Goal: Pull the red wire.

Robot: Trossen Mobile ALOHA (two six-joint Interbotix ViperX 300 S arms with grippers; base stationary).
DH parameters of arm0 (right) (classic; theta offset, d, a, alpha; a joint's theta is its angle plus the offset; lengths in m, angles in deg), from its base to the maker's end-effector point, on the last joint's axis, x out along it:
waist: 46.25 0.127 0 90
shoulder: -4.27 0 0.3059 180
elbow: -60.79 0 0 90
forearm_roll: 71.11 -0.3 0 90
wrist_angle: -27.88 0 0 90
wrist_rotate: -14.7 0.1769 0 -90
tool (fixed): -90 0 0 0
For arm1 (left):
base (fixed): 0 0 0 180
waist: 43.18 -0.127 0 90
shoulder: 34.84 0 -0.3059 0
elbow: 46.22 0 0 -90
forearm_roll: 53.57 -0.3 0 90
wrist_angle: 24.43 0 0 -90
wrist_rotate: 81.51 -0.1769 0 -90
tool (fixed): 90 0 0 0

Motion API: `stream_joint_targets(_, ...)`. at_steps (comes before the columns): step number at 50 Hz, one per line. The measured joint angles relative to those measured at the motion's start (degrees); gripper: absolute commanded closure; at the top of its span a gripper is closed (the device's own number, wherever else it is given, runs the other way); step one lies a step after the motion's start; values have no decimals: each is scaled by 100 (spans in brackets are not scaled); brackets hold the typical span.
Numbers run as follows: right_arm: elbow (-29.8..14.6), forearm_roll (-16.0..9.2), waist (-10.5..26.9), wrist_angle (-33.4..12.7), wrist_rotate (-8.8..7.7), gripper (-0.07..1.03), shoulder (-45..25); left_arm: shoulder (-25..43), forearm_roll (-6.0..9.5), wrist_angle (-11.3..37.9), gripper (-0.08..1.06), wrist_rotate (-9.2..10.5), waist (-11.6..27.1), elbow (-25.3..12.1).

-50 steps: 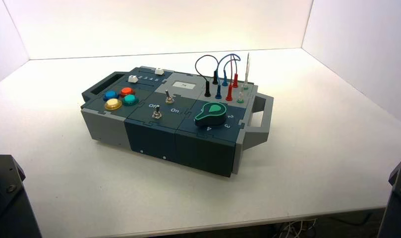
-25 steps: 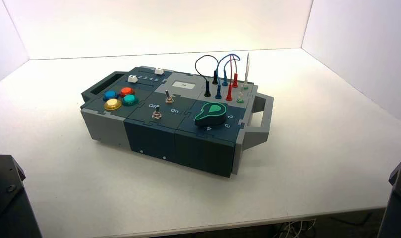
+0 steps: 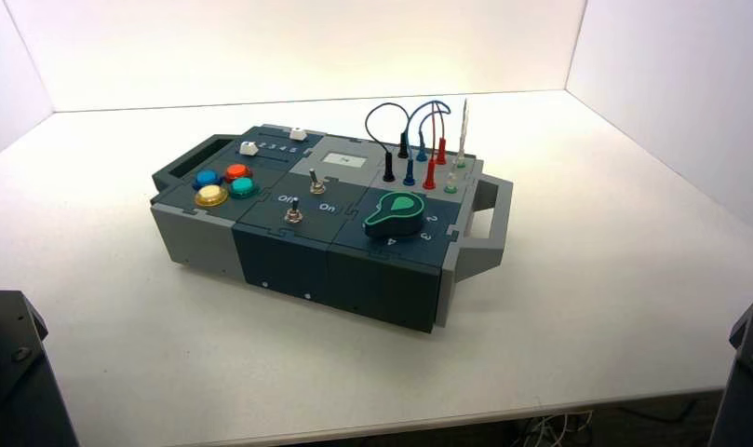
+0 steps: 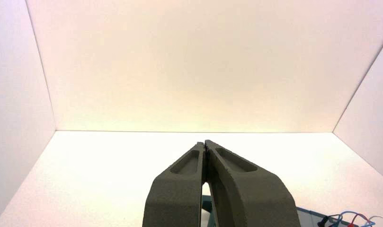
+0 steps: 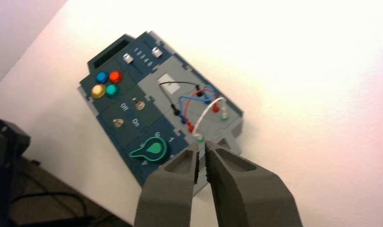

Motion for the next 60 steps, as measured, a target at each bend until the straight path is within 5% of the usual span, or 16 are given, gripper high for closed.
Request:
stream_joint_targets(9, -79, -167, 149, 79, -18, 81, -562, 70, 9, 0, 100, 0, 0, 0)
stream_joint_targets(30, -580, -290, 1345, 299, -9, 68, -2399, 88, 18, 9, 100, 0, 0, 0)
stream_joint_targets(60, -756, -70, 1222, 650, 44, 60, -3718, 97, 18, 0, 100, 0, -9, 9)
